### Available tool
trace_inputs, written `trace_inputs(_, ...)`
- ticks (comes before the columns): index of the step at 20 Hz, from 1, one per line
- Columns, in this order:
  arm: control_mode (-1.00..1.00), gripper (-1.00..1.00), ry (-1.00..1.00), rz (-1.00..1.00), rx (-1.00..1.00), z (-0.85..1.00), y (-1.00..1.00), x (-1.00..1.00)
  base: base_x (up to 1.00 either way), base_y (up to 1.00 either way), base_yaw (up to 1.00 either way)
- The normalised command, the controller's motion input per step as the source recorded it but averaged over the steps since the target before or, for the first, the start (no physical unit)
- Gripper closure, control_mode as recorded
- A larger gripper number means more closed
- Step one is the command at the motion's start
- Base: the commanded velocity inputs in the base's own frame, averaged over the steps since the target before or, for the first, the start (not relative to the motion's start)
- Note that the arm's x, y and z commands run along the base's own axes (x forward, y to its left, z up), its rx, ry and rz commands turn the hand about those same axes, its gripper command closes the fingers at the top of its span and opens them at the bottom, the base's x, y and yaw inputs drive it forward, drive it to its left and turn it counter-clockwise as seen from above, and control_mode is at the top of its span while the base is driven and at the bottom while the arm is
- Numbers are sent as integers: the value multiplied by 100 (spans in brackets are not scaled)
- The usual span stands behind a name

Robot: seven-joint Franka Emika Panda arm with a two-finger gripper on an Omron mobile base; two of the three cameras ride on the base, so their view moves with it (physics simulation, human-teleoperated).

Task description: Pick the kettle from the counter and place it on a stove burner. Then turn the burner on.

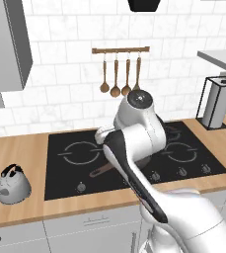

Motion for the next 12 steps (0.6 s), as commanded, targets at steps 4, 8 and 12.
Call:
trace_inputs(4, -100, -100, -15, 0, 0, -1, 100, -5, 0, 0, 0)
trace_inputs(8, -100, -100, -1, 0, 1, 0, 100, -2, 0, 0, 0)
trace_inputs(12, -100, -100, 2, 0, 9, -2, 100, 0, 0, 0, 0)
